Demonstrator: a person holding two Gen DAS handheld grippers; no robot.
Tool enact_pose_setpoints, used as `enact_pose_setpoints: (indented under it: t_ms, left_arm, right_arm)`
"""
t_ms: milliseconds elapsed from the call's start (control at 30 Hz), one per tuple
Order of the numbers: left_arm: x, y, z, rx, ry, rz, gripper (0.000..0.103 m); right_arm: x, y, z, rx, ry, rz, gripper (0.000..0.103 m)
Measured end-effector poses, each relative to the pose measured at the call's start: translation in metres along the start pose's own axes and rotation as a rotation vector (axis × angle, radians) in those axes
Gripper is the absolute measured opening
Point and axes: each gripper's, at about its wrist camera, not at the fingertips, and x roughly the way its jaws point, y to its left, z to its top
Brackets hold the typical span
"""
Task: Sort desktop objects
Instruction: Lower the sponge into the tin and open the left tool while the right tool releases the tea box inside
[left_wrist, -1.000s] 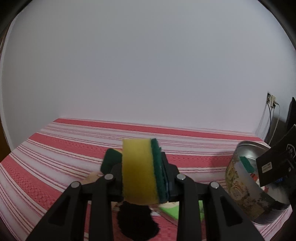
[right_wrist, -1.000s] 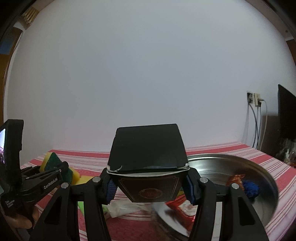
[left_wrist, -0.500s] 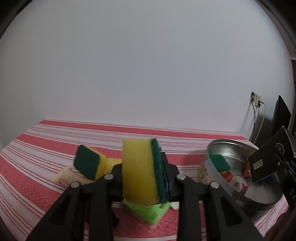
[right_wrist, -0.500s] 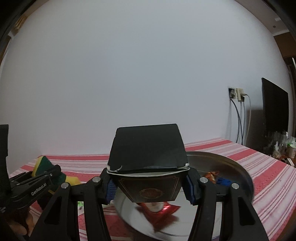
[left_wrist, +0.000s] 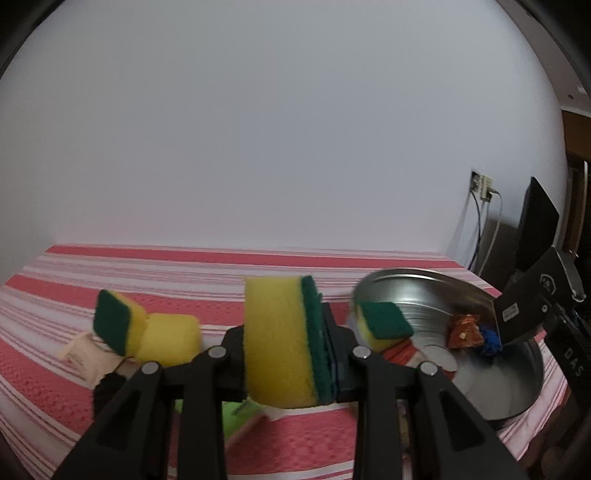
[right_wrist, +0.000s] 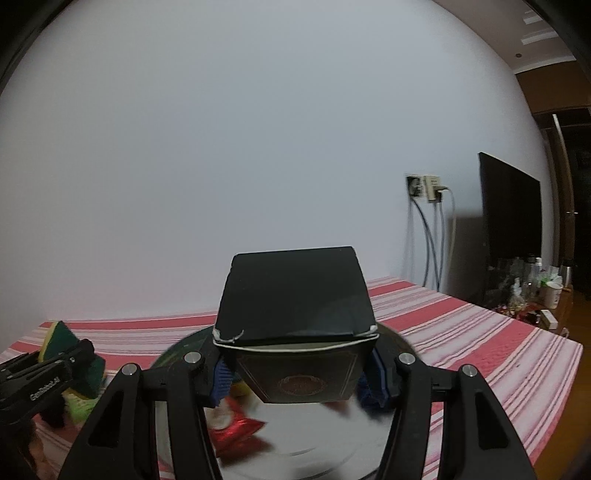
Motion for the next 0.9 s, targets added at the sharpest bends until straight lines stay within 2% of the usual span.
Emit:
enact_pose_setpoints:
  t_ms: [167, 367, 667, 900]
  left_arm:
    - [0.004, -0.023, 0.007, 0.042, 0.006, -0.011, 0.029]
    - [0.01, -0.047, 0.012, 0.064, 0.013, -0.061, 0.029]
    - [0.019, -0.079, 0.018, 0.086, 0.051, -0.135, 0.029]
    - [0.024, -0.099, 0.014, 0.116, 0.073, -0.176, 0.029]
  right_arm:
    - [0.0, -0.018, 0.004, 0.019, 0.001, -0.042, 0.06]
    - [0.005, -0.035, 0.014, 0.009, 0.0, -0.068, 0.06]
    - [0.026, -0.035, 0.034, -0.059, -0.005, -0.082, 0.06]
    - [0.061, -0.031, 0.044, -0.099, 0.091, -0.028, 0.06]
